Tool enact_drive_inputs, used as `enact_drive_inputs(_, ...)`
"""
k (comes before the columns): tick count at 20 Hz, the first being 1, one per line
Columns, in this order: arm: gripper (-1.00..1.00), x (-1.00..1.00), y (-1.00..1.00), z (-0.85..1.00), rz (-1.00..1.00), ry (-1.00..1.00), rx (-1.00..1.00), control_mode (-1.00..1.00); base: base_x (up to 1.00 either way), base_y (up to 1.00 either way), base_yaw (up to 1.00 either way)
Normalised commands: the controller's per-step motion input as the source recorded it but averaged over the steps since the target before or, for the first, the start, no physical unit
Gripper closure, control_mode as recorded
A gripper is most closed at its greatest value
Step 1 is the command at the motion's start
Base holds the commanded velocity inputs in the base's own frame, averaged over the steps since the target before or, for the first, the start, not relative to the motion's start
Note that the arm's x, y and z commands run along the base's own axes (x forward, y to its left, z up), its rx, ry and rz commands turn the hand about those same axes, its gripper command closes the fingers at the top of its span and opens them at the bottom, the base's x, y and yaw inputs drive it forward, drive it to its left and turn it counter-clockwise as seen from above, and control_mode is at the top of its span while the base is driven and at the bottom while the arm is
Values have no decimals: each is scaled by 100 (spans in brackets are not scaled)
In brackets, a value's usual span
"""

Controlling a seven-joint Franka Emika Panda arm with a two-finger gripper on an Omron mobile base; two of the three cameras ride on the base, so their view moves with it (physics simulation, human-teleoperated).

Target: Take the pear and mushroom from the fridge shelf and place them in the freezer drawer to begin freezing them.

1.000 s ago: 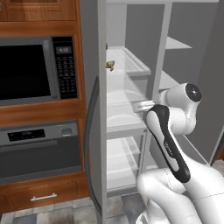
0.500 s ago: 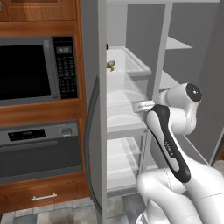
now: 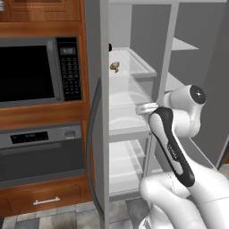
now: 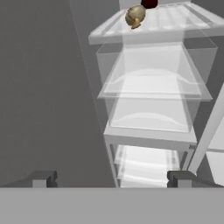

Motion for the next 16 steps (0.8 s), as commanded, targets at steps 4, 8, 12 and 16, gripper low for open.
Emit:
enact_drive_inputs(4, -100, 15, 0, 58, -13, -2, 0, -100, 0, 0, 0)
enact_drive_inputs(8, -100, 36, 15, 70, -14, -2, 0, -100, 0, 0, 0)
enact_drive_inputs(12, -100, 51, 2, 71, -9, 0, 0, -100, 0, 0, 0)
enact_drive_inputs(16, -100, 56, 0, 29, 0, 7, 0, -100, 0, 0, 0)
